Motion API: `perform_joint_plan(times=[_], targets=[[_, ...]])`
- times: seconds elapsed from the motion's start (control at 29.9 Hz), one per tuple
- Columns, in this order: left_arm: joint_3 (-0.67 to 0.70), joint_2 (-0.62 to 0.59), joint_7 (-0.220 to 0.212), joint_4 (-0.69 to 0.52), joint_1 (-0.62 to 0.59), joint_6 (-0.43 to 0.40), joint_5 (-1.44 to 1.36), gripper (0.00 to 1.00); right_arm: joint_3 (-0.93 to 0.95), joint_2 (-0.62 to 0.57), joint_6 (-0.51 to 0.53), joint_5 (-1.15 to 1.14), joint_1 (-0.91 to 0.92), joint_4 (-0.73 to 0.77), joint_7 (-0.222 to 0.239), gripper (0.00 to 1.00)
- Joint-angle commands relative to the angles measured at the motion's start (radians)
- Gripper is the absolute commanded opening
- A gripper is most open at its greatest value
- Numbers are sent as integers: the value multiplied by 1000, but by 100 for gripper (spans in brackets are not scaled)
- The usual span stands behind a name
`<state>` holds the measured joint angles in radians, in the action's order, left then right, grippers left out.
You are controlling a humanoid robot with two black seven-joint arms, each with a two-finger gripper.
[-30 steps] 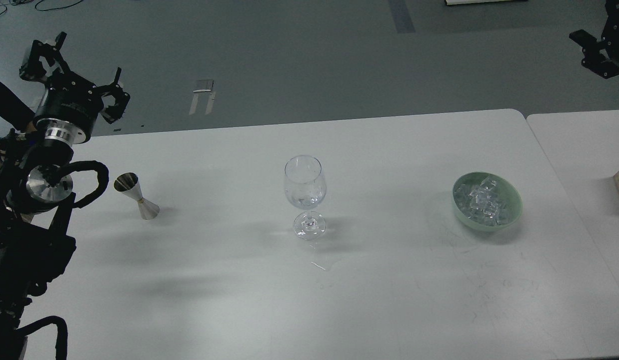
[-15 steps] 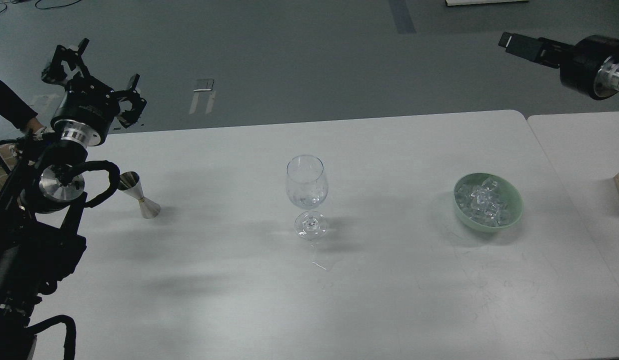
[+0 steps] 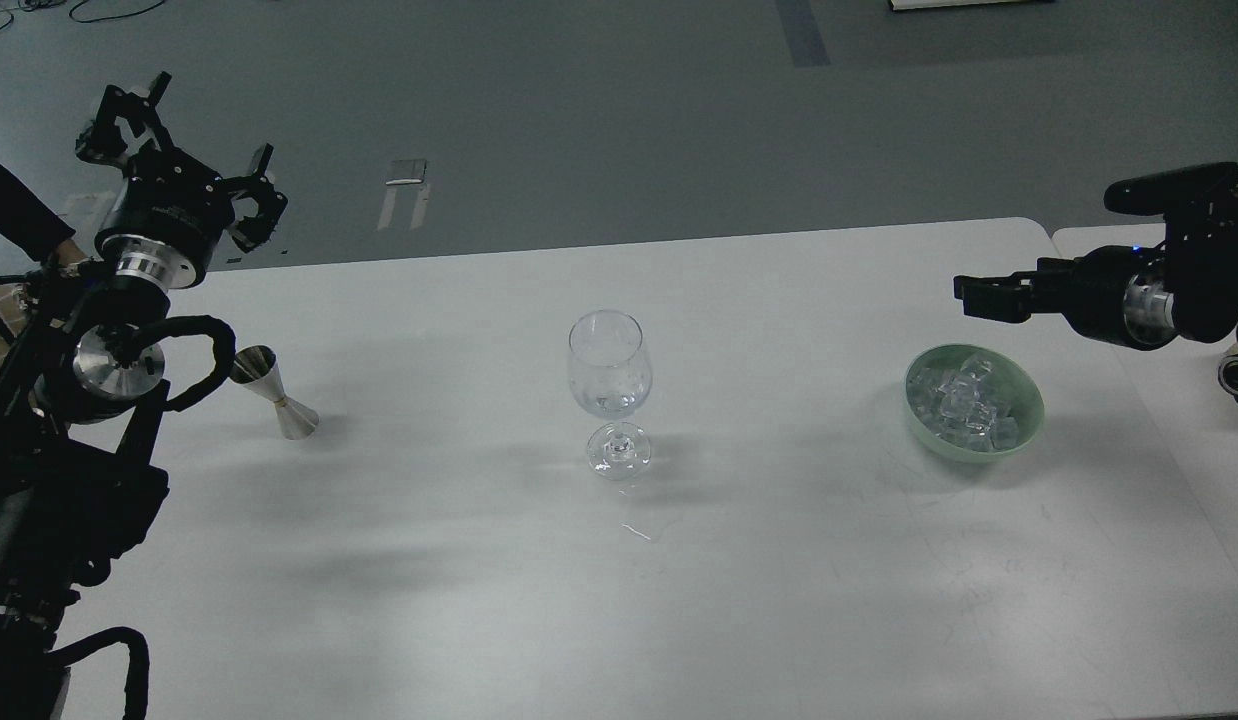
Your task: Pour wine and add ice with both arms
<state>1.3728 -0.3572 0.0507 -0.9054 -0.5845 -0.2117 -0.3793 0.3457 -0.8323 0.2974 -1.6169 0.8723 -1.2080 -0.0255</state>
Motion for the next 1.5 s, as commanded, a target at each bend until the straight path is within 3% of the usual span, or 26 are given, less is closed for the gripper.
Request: perform_joint_plan(times=[0.0,0.57,0.77,0.97,1.1,1.47], targets=[[-1,9,0,0,6,0,0,100,-13,-16,0,0,-16,-30,-1,98],[-1,7,0,0,15,0,0,100,-27,5,26,-1,-85,-59,-4,100],[-1,6,1,0,17,-2,0,100,-33,19,26,-3,-88,-59,-2,94],[-3,7,3,0,17,-2,0,100,-45,41,28,-6,-98,-56,9,78],[-5,7,3,2,17,-3,8,100,-62,44,28,-5,-98,-77,53,67],[-5,9,3,2,18,-5,8,100,-63,42,28,-3,-101,-79,65,66]])
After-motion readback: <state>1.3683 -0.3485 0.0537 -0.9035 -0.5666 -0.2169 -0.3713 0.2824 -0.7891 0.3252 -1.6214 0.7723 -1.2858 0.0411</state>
